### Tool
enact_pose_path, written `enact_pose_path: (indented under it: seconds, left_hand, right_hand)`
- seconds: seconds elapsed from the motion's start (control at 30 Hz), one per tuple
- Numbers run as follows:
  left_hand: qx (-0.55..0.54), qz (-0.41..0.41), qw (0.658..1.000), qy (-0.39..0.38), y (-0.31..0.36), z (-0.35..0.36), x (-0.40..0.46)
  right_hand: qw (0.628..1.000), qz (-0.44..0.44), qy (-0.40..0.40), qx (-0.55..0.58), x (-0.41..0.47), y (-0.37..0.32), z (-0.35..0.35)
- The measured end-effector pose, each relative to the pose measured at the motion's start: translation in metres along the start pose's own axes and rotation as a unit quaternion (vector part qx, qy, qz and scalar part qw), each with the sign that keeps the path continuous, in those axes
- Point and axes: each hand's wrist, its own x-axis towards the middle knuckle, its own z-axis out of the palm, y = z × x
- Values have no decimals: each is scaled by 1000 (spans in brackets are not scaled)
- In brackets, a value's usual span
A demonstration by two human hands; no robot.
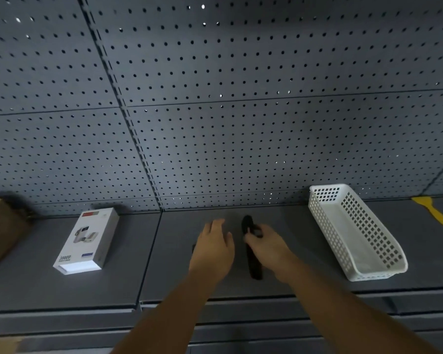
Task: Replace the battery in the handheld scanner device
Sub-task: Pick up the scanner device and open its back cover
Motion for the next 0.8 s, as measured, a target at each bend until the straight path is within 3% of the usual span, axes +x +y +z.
enact_pose_path:
  seconds: [0.13,0.33,0.8]
  left_hand:
    - [-72,-50,996,-20,14,3,-4]
    - [-254,-124,956,-79,38,11,-8]
    - [-427,-194,882,-43,43,32,-23]
  right_hand:
    - [958,45,-38,282,-9,-3,-15]
    - [904,62,-46,420,-27,5,-24]
    - [931,106,10,350,-29,33,-27]
